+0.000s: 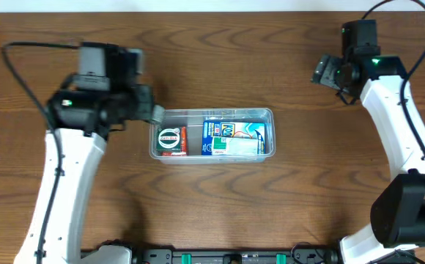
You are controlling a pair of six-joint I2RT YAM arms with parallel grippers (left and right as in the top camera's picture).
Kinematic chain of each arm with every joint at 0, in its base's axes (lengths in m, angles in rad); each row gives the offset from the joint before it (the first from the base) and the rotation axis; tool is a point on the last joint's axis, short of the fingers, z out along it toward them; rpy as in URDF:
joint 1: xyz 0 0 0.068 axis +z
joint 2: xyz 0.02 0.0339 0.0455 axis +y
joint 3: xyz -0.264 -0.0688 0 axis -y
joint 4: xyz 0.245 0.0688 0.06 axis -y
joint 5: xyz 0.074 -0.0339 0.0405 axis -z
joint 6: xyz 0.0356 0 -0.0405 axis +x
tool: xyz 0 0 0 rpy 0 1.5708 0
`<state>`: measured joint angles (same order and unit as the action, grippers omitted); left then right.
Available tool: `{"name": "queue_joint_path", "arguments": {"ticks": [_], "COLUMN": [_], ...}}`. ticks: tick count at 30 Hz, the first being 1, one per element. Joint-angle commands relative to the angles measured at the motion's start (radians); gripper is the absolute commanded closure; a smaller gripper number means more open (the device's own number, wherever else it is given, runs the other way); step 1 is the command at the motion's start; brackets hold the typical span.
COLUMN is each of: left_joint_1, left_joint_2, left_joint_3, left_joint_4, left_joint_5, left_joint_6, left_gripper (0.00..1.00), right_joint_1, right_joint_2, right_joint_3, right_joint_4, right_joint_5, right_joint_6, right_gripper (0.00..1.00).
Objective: Pack container
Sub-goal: 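Grasp the dark bottle with the left gripper and carry it over the container, then lower the dark bottle upright into the container and release it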
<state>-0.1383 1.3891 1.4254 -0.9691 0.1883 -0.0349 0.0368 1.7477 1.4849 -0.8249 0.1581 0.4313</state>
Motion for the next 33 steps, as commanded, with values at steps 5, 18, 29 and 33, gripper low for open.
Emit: {"name": "queue_joint_path", "arguments": {"ticks": [5, 18, 29, 33], "left_joint_1": [-0.133, -0.224, -0.223, -0.223], "left_joint_2": [0.032, 0.245, 0.362, 0.376], "left_joint_3": [0.023, 0.018, 0.018, 0.018], "left_joint_4": [0.001, 0.029, 0.035, 0.043], "left_joint_5": [-0.037, -0.051, -0.097, -0.096], "left_joint_6": [-0.221, -0.293, -0.330, -0.330], "left_gripper": [0.81, 0.81, 0.81, 0.82], "right_joint_1": [-0.040, -0.040, -0.040, -0.040], "right_joint_2": [0.008, 0.008, 0.008, 0.008], "right_joint_3": [-0.009, -0.009, -0.009, -0.009], "right_joint_4": [-0.006, -0.006, -0.006, -0.006], "right_joint_5": [0.018, 0.018, 0.018, 0.018], "right_joint_6": [-0.014, -0.014, -0.014, -0.014], "right_gripper": [0.08, 0.08, 0.08, 0.08]}}
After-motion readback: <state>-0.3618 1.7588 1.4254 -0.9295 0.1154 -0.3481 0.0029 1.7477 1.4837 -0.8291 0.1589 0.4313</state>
